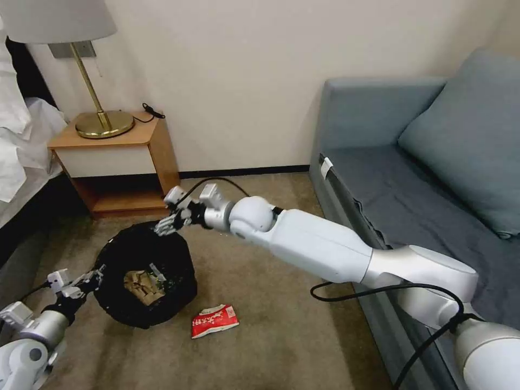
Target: Pick up the trash bin, then pick up the garbage on the floor and place it into the trash bin.
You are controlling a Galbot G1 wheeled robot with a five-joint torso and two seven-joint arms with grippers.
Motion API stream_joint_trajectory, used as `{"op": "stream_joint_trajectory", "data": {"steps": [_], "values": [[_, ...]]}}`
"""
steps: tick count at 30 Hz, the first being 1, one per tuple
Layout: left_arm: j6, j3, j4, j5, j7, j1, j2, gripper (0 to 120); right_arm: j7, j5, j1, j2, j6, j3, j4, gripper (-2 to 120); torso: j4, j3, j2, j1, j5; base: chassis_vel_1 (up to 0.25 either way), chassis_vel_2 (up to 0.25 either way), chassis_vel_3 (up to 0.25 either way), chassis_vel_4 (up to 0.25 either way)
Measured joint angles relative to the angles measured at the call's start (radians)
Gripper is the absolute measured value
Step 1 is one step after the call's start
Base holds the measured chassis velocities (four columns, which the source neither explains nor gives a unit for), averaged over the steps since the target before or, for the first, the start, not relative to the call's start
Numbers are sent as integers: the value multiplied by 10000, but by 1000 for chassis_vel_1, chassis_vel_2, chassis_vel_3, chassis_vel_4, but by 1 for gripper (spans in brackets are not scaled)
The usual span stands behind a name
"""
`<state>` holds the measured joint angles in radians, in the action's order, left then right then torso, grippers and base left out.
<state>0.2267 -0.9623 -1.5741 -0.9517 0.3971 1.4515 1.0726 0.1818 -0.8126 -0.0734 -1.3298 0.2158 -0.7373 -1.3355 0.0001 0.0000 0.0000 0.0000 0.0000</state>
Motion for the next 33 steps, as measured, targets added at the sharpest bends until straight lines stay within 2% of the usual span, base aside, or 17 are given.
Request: {"op": "stream_joint_trajectory", "data": {"steps": [9, 13, 17, 26, 33], "values": [[-43, -228, 153, -49, 44, -20, -135, 4, -343, 41, -380, 372, 539, -355, 405, 100, -2, 0, 0, 0, 1, 0, 0, 0, 0], [-44, -264, 165, -85, 46, -46, -157, 4, 188, 261, -458, 335, 741, -918, 918, 100, -1, 0, -1, 0, 1, 0, 0, 0, 0], [-42, -304, 110, -133, 45, -42, -173, 4, 1213, 655, -487, 247, 924, -1937, 1531, 100, -1, 0, 0, 0, 1, 0, 0, 0, 0], [-11, -342, -50, -160, 22, 50, -106, 4, 2784, 1332, -437, 37, 838, -3434, 2194, 100, -1, 0, 0, 0, 0, 0, 0, 0, 0], [2, -435, -141, -164, 12, 140, -44, 4, 2988, 1858, -703, -241, 660, -3758, 2760, 100, 0, 0, 0, 0, 0, 0, 0, 0, 0]]}}
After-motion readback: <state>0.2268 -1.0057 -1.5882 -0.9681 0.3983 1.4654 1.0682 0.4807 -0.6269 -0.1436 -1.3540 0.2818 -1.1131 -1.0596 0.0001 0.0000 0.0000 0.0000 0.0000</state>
